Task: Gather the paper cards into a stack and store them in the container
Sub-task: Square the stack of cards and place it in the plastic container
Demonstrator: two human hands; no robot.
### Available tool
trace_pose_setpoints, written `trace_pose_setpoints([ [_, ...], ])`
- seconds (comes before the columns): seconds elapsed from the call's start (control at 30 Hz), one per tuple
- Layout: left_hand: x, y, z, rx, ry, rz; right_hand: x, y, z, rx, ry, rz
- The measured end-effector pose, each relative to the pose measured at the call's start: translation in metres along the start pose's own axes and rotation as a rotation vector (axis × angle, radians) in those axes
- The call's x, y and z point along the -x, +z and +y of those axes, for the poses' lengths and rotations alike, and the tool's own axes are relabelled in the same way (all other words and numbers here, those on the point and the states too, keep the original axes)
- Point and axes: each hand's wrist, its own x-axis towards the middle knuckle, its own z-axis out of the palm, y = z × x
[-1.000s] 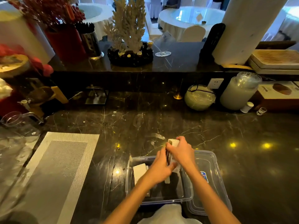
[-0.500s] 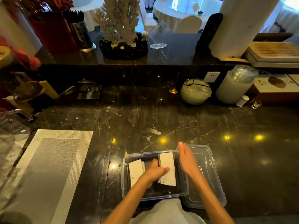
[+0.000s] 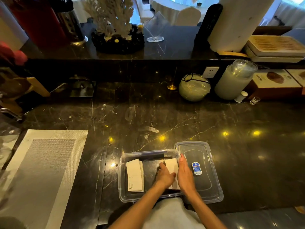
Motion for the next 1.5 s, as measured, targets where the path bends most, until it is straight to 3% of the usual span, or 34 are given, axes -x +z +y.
trace_pose_setpoints([
  [0.17, -0.001, 0.0, 0.002, -0.163, -0.002, 0.047, -0.002, 0.003, 0.005, 0.031, 0.0, 0.014],
  [0.53, 0.006, 0.0, -0.007, 0.056, -0.027, -0.025, -0.003, 0.001, 0.006, 0.087, -0.01, 0.032],
  [0.8, 0.013, -0.017, -0.01, 0.156, 0.059, -0.129, -0.003, 0.003, 0.006, 0.079, -0.003, 0.047],
  [1.0, 0.013, -0.03, -0.022, 0.271, 0.035, 0.008, -0.001, 0.003, 0.006, 0.106, -0.016, 0.048],
  [1.5, 0.008, -0.053, -0.049, 0.407, -0.029, 0.118, 0.0, 0.001, 0.002, 0.109, -0.041, 0.034],
])
